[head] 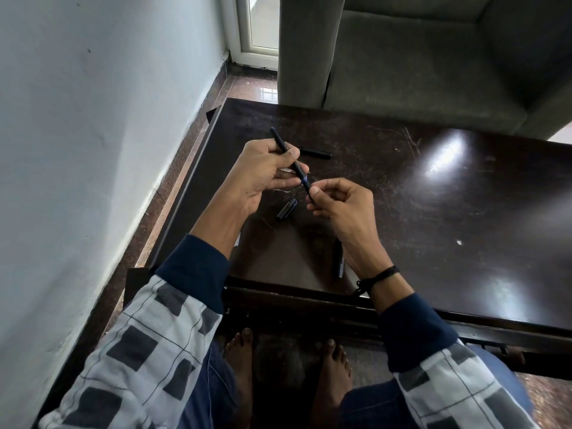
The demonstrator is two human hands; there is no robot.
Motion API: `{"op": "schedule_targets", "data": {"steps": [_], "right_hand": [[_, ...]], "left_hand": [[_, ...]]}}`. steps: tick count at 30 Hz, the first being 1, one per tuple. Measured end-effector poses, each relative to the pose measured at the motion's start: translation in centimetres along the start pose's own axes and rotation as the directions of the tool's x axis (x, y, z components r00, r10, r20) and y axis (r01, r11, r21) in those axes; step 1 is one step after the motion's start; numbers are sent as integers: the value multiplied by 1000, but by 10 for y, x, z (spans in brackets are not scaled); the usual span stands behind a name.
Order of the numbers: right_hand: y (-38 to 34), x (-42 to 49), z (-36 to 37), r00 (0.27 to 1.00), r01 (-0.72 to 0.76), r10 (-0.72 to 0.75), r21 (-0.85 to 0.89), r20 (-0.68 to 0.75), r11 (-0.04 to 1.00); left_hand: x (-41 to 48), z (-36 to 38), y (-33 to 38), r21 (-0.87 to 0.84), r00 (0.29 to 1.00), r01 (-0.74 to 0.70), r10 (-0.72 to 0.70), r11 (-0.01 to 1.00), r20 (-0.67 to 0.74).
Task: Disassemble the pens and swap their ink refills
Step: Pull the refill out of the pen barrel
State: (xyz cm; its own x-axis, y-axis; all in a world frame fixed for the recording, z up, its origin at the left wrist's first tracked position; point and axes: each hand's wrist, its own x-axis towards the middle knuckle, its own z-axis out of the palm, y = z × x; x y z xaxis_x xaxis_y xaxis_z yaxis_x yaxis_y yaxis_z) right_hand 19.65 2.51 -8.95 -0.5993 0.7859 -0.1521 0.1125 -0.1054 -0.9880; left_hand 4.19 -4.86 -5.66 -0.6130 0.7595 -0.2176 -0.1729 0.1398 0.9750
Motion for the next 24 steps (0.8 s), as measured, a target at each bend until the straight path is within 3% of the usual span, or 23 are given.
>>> {"op": "schedule_targets", "data": {"steps": [18, 24], "right_hand": [[-1, -1, 1, 1000, 5, -5, 25, 10, 1000], [0, -1, 1, 1000, 10, -9, -47, 27, 999]], "left_hand": [[-1, -1, 1, 8, 1000, -8, 8, 1000, -2], [0, -1, 0, 13, 1000, -4, 4, 1000, 0]]}}
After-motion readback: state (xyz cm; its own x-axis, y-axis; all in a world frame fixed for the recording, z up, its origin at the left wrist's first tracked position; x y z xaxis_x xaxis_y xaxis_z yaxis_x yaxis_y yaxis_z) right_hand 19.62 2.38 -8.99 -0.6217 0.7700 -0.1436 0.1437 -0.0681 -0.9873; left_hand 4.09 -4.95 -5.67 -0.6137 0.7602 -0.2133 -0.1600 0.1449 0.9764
